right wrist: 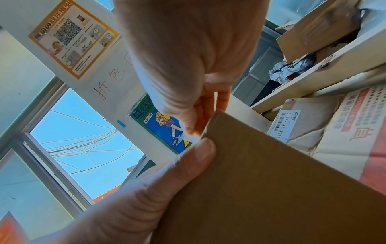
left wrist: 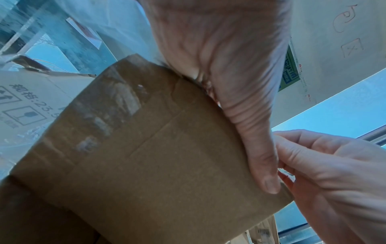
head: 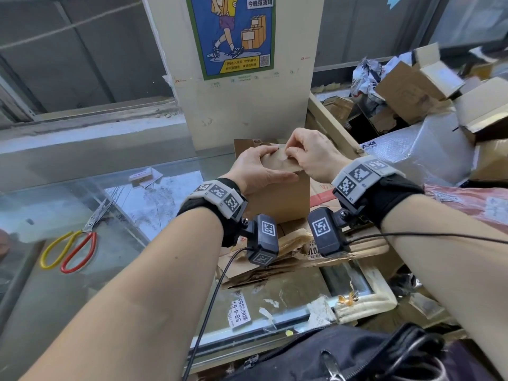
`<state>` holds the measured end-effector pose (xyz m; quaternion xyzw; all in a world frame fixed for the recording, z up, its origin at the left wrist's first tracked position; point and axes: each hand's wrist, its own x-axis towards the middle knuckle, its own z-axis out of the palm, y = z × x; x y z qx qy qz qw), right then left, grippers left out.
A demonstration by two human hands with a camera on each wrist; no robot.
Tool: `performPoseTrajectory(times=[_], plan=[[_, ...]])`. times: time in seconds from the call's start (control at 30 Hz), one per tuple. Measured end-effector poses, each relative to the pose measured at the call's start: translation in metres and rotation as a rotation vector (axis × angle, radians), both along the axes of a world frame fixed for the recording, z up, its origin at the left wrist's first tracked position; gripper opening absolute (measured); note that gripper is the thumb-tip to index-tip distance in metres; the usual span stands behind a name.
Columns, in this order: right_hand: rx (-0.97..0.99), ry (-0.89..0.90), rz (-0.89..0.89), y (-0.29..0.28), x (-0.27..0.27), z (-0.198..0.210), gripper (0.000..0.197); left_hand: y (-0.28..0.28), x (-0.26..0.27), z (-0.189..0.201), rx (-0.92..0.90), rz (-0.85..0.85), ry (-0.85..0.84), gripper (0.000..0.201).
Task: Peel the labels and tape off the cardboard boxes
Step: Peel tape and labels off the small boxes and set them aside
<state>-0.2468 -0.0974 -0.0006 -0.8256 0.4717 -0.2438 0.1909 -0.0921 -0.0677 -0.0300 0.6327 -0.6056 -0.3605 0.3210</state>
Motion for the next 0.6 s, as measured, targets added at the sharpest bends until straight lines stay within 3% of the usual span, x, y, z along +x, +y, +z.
performPoseTrajectory(times=[0.6], plan=[[0.181,-0.162,-0.061,-0.012,-0.008,0.000,0.016,0.003,-0.002,0.005,-0.017,-0.004,-0.011,0.074]])
